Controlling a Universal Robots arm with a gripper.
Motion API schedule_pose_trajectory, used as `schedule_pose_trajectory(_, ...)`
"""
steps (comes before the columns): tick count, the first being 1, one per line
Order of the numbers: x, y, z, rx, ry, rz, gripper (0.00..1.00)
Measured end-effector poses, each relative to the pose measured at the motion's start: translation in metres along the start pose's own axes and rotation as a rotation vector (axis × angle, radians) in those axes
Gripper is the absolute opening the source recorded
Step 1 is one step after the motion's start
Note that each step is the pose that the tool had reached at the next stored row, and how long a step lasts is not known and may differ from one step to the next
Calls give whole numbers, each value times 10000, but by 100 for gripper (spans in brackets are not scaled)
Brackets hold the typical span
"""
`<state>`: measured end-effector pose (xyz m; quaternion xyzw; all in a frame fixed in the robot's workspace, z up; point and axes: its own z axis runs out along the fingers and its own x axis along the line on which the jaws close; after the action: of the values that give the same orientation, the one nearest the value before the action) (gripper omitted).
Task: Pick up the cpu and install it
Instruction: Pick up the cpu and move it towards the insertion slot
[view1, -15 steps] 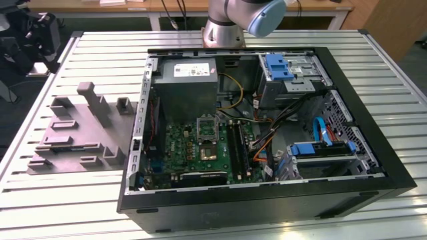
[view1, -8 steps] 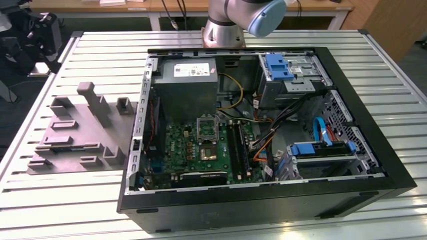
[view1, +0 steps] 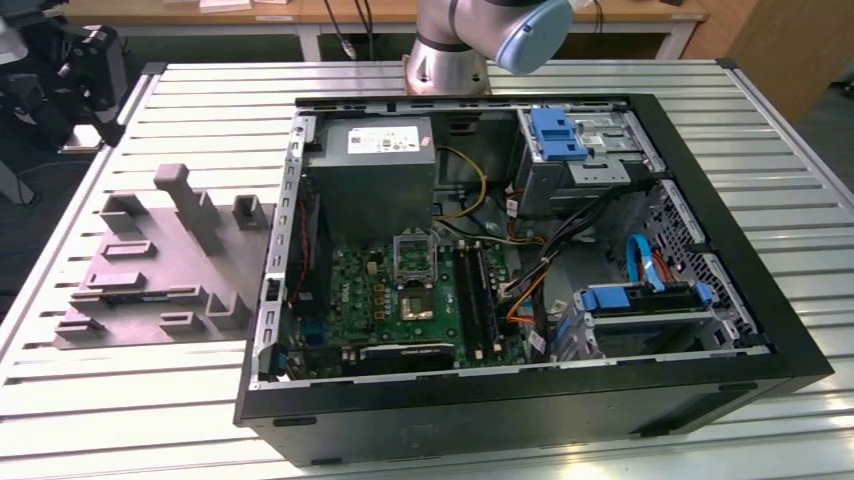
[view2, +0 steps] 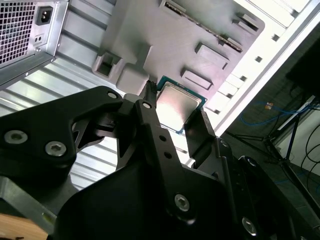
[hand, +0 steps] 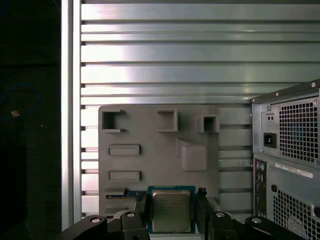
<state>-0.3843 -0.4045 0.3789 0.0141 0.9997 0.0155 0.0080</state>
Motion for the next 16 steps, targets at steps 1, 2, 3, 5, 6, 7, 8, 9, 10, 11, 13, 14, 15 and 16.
schedule_pose_trajectory(1,-3,0,0,0,0,0,47)
schedule_pose_trajectory(2,-7,0,0,0,0,0,47)
schedule_pose_trajectory(3,-10,0,0,1,1,0,47)
schedule_pose_trajectory(5,-16,0,0,0,0,0,47)
schedule_pose_trajectory(6,-19,0,0,1,1,0,47)
schedule_pose_trajectory(7,-23,1,0,1,1,0,47)
schedule_pose_trajectory(8,-26,1,0,1,1,0,47)
schedule_pose_trajectory(9,-28,1,0,1,0,0,47)
schedule_pose_trajectory(10,-31,1,0,0,0,1,47)
schedule_pose_trajectory(11,-34,1,1,0,0,0,47)
schedule_pose_trajectory(13,-40,1,1,0,0,0,47)
schedule_pose_trajectory(14,-43,1,1,0,0,0,47)
schedule_pose_trajectory(15,-45,1,0,1,1,0,47)
schedule_pose_trajectory(16,-48,1,0,1,1,0,47)
